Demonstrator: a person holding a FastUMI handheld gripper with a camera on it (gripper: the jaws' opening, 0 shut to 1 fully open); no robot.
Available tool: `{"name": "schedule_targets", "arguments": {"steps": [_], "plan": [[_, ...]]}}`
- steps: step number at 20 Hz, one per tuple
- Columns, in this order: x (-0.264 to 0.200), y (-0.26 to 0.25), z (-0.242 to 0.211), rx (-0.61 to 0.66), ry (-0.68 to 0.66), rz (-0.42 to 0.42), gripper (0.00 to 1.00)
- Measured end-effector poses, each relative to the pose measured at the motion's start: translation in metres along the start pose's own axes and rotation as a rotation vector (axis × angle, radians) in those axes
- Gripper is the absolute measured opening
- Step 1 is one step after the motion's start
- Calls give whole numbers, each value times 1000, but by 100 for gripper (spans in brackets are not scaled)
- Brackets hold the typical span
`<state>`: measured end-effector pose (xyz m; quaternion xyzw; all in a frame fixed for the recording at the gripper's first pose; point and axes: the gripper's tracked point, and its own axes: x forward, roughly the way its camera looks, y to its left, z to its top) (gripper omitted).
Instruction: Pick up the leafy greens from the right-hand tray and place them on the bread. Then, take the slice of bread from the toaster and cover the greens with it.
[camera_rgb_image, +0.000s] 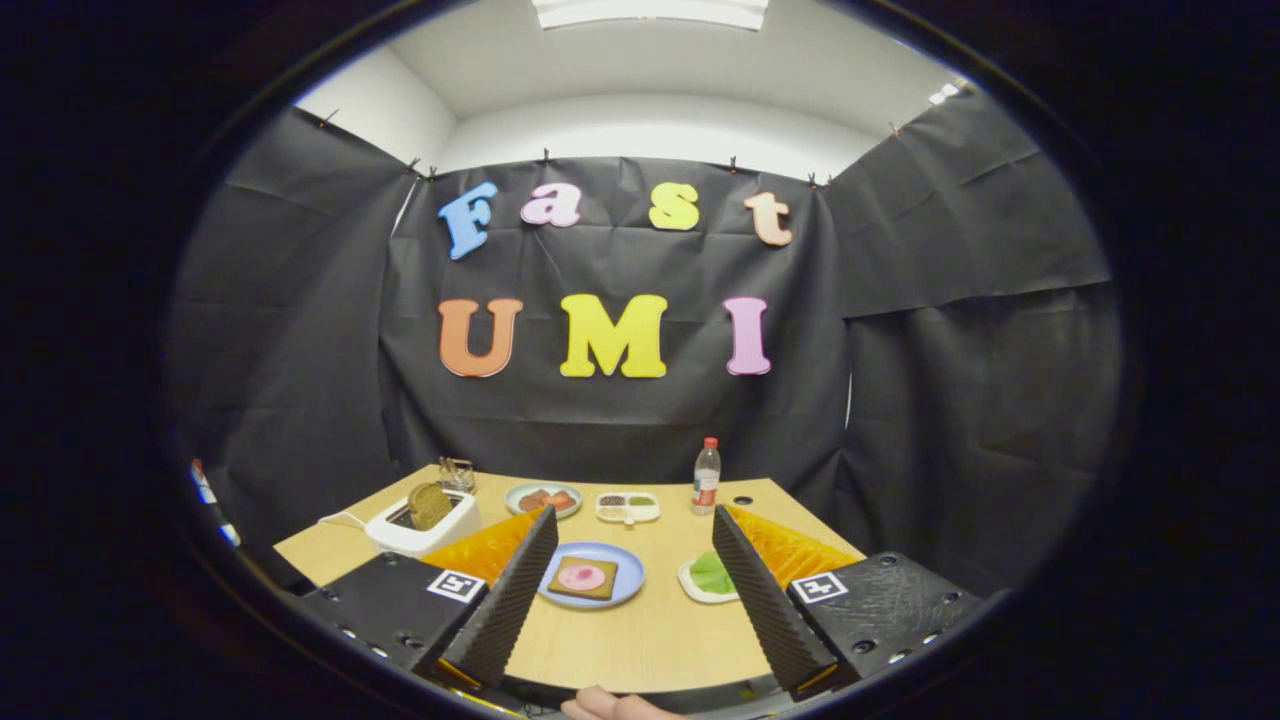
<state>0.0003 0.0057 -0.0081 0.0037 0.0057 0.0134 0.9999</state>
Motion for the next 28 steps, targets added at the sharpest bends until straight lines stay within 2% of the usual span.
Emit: {"name": "schedule_targets", "arguments": {"steps": [8, 15, 20, 28], "plan": [[10, -4, -1, -10, 9, -8, 95], [48, -33, -28, 0, 80, -43, 95], [99, -66, -77, 30, 213, -77, 95], [206, -124, -172, -73, 432, -134, 95]]}}
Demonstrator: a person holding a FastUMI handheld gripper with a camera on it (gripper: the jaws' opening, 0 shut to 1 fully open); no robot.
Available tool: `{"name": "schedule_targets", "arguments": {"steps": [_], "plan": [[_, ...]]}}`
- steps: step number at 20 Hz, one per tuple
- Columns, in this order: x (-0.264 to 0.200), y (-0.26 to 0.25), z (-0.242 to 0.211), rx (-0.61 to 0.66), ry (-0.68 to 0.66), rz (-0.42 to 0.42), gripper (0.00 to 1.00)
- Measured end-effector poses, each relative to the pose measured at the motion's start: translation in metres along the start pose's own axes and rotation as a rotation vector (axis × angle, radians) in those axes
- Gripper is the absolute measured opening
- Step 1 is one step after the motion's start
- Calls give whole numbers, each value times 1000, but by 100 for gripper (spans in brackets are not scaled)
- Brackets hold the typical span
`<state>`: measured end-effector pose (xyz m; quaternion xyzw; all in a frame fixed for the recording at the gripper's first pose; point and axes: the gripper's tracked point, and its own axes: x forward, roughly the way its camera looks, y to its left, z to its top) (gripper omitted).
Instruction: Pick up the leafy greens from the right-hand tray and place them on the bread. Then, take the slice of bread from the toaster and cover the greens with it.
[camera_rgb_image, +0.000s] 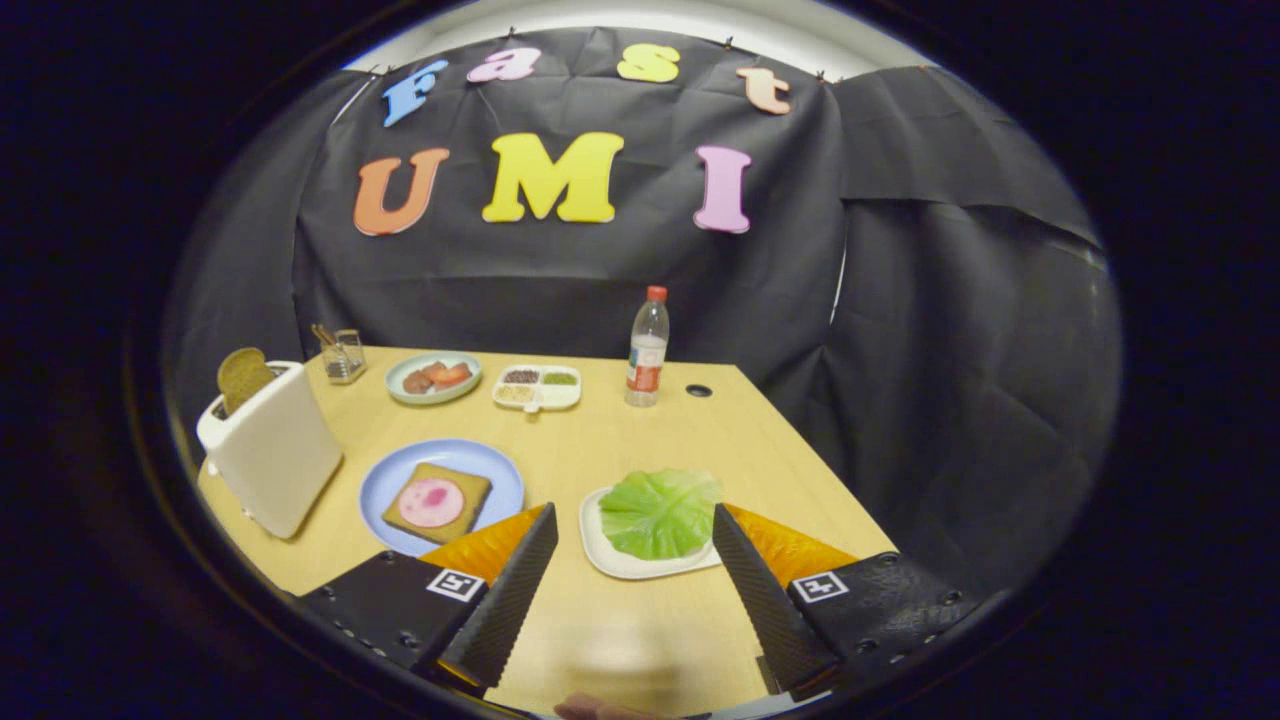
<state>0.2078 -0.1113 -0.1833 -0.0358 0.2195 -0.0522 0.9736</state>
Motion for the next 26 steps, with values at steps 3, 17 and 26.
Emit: {"name": "schedule_targets", "arguments": {"steps": [3, 17, 26], "plan": [[50, -16, -14, 10, 76, -19, 94], [130, -15, -74, 35, 330, 52, 82], [136, -7, -75, 124, 356, 116, 46]]}}
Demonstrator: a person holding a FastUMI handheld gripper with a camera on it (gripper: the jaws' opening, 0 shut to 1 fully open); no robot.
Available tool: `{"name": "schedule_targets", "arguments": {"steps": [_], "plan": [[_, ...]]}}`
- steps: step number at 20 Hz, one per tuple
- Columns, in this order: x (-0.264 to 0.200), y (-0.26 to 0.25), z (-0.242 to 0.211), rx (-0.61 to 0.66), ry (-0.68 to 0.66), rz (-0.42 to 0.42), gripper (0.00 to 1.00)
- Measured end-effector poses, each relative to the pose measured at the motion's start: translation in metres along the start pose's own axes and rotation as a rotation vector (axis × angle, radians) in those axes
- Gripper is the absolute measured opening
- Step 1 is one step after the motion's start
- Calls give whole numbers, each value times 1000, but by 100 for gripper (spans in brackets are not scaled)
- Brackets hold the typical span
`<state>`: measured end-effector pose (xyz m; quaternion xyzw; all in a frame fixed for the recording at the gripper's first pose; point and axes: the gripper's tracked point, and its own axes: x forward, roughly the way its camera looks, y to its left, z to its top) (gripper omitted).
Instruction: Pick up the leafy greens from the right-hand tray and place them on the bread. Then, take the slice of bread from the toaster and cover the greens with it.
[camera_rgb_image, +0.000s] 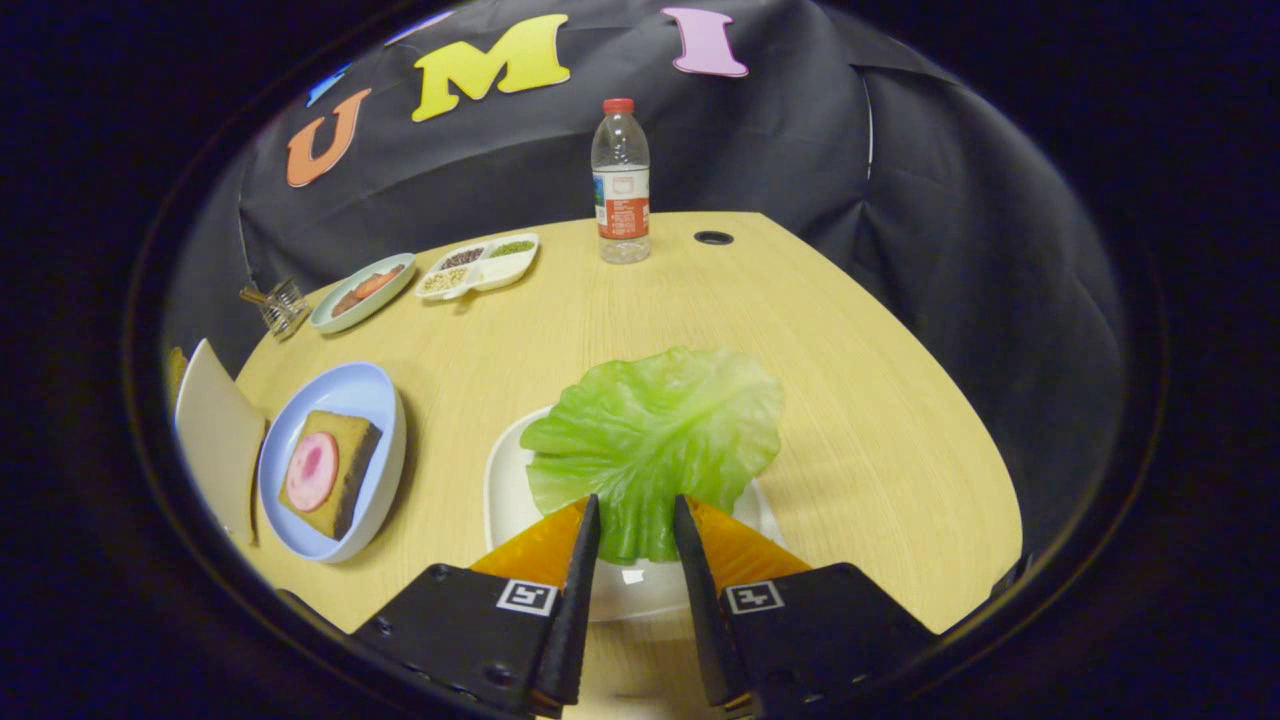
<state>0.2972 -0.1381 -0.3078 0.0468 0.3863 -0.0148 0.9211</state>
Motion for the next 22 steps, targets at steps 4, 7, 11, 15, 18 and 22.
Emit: {"name": "schedule_targets", "arguments": {"steps": [4, 7, 11, 15, 18, 22], "plan": [[-3, 1, 1, 23, 9, -17, 9], [-13, 2, 8, 12, -28, -21, 1], [-40, 9, 18, -7, -67, -7, 0], [-77, 25, 35, -25, -122, 19, 0], [-103, 44, 43, -54, -156, 39, 0], [-128, 89, 49, -89, -191, 96, 0]]}}
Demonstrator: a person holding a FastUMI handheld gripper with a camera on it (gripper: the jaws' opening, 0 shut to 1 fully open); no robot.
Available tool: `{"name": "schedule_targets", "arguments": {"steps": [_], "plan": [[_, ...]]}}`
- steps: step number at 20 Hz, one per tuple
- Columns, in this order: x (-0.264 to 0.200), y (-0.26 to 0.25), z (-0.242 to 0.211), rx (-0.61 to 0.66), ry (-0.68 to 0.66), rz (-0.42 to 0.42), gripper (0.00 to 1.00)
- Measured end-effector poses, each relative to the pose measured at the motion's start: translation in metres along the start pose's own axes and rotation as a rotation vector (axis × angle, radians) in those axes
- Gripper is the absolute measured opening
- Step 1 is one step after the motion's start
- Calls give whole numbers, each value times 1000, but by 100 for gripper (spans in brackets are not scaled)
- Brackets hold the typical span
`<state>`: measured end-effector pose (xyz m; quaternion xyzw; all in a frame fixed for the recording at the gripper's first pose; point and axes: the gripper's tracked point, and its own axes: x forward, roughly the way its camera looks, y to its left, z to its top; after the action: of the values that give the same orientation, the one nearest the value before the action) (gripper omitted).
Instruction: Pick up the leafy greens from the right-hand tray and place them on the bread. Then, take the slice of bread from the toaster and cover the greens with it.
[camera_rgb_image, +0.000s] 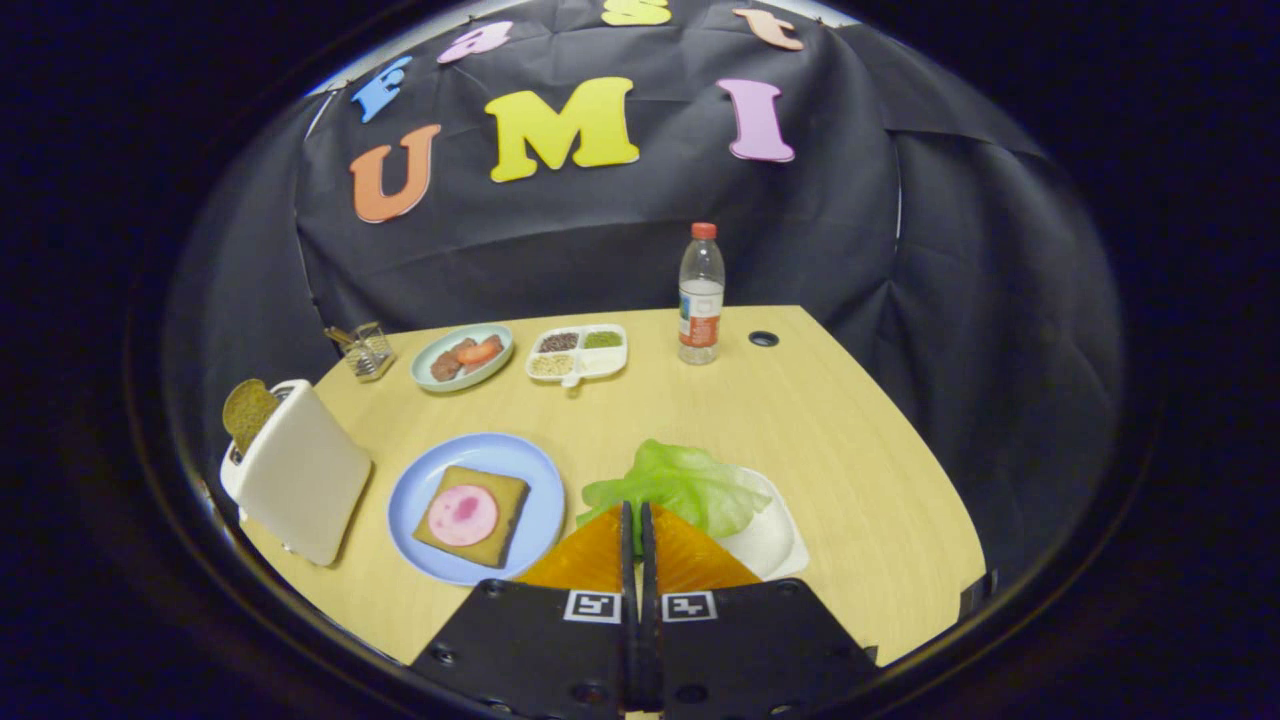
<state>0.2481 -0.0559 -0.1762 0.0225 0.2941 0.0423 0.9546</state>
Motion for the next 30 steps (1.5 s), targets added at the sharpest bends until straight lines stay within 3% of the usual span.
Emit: {"name": "schedule_targets", "arguments": {"steps": [6, 12, 22, 25, 29, 30], "plan": [[7, 93, -8, -102, -3, 97, 0], [41, 157, -20, -66, -8, 158, 0], [65, 157, -58, -52, 73, 123, 0], [64, 152, -63, -47, 84, 116, 8], [57, 145, -61, -31, 66, 82, 30], [52, 143, -56, -15, 57, 72, 40]]}}
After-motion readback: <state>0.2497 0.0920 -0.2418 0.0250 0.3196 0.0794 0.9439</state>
